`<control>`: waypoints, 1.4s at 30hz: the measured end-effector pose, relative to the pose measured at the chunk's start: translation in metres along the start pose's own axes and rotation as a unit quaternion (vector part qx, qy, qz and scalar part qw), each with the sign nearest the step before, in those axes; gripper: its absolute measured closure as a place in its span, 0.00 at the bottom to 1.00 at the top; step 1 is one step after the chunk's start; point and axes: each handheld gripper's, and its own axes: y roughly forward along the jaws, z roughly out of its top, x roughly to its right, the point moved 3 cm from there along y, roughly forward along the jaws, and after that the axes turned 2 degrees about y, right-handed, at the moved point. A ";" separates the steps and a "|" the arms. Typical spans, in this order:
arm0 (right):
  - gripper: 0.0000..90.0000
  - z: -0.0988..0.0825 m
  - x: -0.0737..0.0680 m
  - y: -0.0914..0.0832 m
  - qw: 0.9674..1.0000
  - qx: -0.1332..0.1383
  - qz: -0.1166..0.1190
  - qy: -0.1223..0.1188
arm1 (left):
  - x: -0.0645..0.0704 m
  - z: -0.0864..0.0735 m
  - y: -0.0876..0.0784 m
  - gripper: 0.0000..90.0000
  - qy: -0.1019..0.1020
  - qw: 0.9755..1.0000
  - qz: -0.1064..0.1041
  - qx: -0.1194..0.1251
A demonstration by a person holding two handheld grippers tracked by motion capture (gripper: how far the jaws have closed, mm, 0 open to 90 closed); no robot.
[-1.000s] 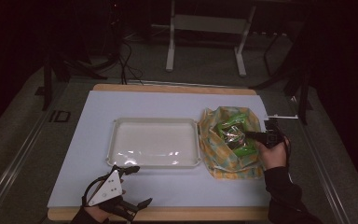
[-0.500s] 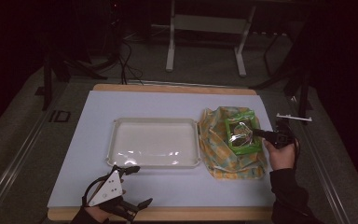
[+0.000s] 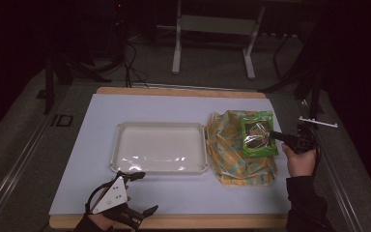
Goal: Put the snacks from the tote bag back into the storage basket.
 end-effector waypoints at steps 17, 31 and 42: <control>0.99 0.013 -0.016 -0.026 1.000 0.027 0.012 -0.003 | 0.000 0.000 0.001 0.00 0.001 1.000 -0.001 -0.002; 0.99 0.029 -0.034 -0.045 0.998 0.054 0.023 -0.009 | 0.001 0.000 0.002 0.00 0.001 1.000 -0.003 -0.003; 0.99 0.037 -0.057 -0.050 0.997 0.060 0.040 -0.020 | 0.001 0.000 0.002 0.00 0.001 1.000 -0.003 -0.002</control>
